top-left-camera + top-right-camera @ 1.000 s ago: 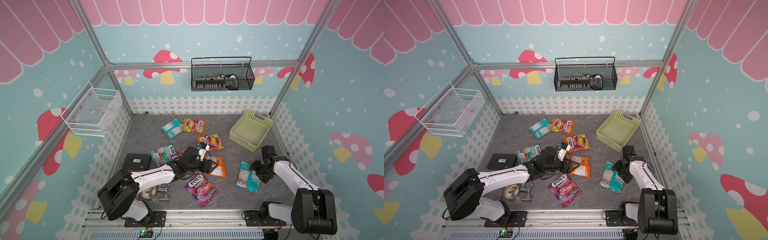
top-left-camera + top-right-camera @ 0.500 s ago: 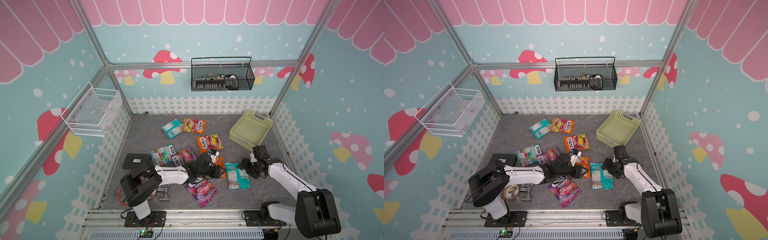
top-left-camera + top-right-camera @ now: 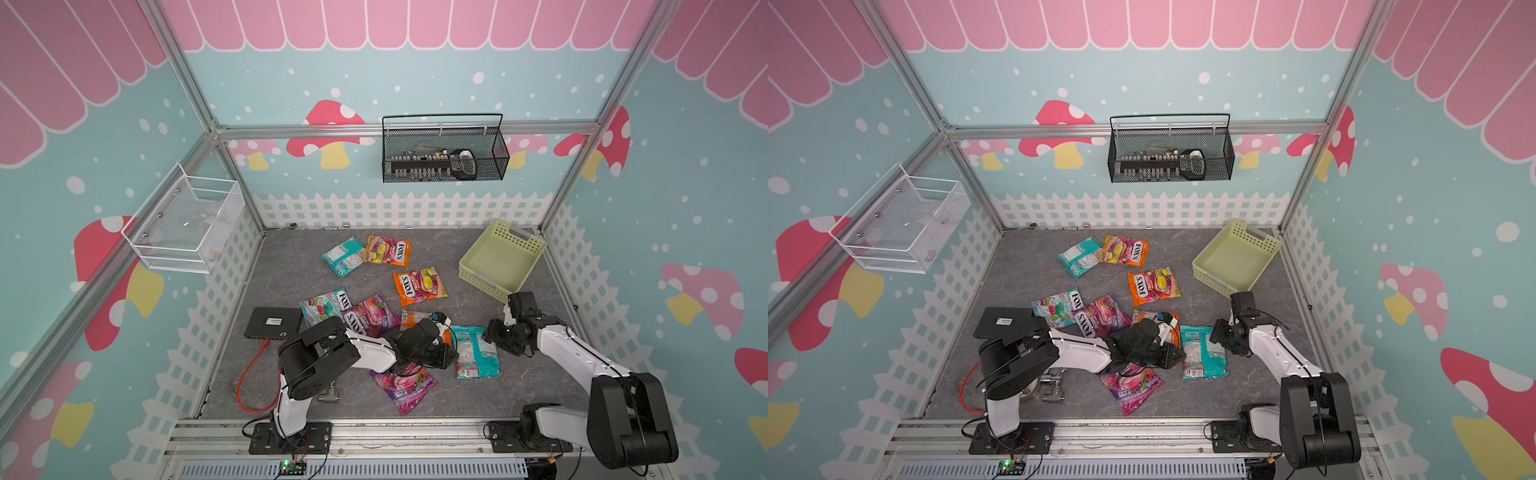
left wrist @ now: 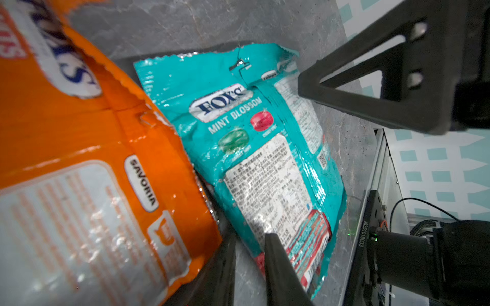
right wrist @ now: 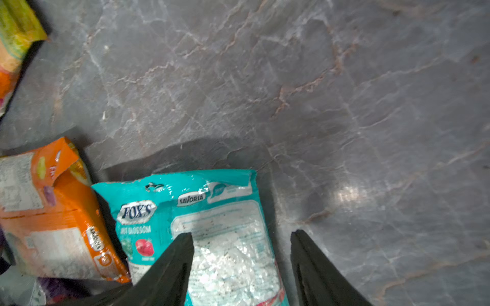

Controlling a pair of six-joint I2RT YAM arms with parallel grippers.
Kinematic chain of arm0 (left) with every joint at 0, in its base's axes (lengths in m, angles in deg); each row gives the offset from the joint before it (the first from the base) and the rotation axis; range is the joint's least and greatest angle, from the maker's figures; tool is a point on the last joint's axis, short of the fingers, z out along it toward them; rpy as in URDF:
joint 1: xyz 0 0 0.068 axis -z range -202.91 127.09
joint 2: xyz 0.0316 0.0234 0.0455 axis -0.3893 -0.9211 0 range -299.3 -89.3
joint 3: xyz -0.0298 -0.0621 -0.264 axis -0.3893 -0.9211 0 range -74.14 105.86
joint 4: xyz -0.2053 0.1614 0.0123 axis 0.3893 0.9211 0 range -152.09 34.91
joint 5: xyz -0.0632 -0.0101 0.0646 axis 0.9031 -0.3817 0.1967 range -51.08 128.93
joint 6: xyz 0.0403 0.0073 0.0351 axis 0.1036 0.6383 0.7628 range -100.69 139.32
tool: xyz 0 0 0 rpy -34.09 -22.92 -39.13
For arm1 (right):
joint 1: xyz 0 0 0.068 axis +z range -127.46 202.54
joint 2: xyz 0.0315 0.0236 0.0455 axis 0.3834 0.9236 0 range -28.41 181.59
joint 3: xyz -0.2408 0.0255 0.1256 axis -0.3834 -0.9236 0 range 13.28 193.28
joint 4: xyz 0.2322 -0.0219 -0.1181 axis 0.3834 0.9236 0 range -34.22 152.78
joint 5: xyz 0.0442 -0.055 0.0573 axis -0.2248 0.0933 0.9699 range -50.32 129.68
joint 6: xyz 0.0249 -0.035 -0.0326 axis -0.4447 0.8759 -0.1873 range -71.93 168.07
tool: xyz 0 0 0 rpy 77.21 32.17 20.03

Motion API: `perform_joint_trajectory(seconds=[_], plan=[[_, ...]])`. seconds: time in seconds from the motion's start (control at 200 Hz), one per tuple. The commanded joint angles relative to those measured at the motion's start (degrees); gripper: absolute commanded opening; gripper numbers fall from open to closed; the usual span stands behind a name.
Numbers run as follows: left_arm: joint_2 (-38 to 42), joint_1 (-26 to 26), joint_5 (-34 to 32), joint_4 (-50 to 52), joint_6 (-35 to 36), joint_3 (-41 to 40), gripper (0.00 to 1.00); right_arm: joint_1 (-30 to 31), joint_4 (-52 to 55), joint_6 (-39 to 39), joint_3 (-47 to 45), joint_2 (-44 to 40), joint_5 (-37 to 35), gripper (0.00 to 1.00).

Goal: Put the candies in the basket
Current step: Pick up the candy at the center of the board.

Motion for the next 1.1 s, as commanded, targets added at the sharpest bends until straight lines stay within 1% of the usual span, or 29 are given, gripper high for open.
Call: perform_joint_trajectory(seconds=[0.0, 0.135, 0.16, 0.205, 0.305, 0.405, 0.495, 0.54, 0.575, 0.625, 0.68, 0.7, 0.77, 0.851, 0.886, 1.021, 1.096], plan=[[-1.1, 0.1, -1.0, 0.6, 0.3, 0.5, 0.21, -0.2, -2.4, 1.2, -1.8, -2.0, 3.0, 0.64], [-2.3, 0.3, -0.8, 0.9, 0.2, 0.5, 0.17, -0.1, -2.7, -0.4, -2.9, -0.2, 1.9, 0.64], [-2.5, 0.2, -0.8, 1.1, 0.2, 0.7, 0.18, -0.1, -3.1, -0.6, -3.4, 0.1, 2.1, 0.64], [-2.8, 0.2, -1.2, 1.6, 0.0, 1.0, 0.17, -0.1, -4.1, -0.7, -4.1, 0.6, 2.6, 0.64], [-3.2, 0.2, -1.5, 2.3, -0.1, 1.1, 0.14, -0.2, -6.8, 0.1, -5.6, -0.1, 7.0, 0.63], [-3.5, 0.2, -2.4, 3.5, -0.3, 1.4, 0.14, -0.1, -9.6, 1.0, -6.4, -4.4, 12.8, 0.56], [-3.9, 0.2, -2.6, 3.5, -0.3, 1.6, 0.14, -0.1, -12.1, 0.5, -7.1, -10.3, 16.4, 0.46], [-4.2, 0.2, -2.6, 3.5, -0.5, 1.8, 0.14, -0.2, -13.1, 0.3, -7.1, -13.1, 18.1, 0.38], [-4.5, 0.2, -2.4, 3.5, -0.6, 2.0, 0.14, -0.1, -13.7, 0.3, -7.1, -14.5, 19.4, 0.3], [-4.7, 0.2, -2.3, 3.5, -0.7, 2.4, 0.14, -0.1, -14.0, 0.5, -6.8, -15.7, 20.8, 0.14], [-4.6, 0.3, -2.3, 3.6, -1.0, 2.7, 0.15, -0.1, -13.8, 1.1, -6.1, -16.5, 21.7, 0.01], [-4.4, 0.2, -2.4, 3.5, -1.1, 2.7, 0.15, -0.1, -13.8, 1.4, -5.9, -16.7, 21.7, 0.0], [-2.9, 0.2, -2.6, 3.0, -1.5, 2.4, 0.2, -0.1, -13.2, 3.2, -4.5, -17.1, 20.7, 0.0], [0.9, 0.1, -3.1, 1.9, -1.4, 1.3, 0.26, -0.1, -11.7, 4.8, -1.7, -17.4, 17.9, 0.0], [2.8, -0.2, -2.9, 1.4, -1.4, 0.7, 0.3, 0.0, -11.5, 5.3, -0.5, -17.6, 17.1, 0.0], [10.9, -3.0, -0.6, -0.6, -1.5, -2.2, 0.5, 0.1, -8.9, 8.7, 7.7, -17.7, 11.1, 0.0], [15.1, -5.5, 0.3, 0.7, -0.3, -3.2, 0.65, 0.3, -8.2, 11.6, 13.2, -16.5, 8.0, 0.0]])
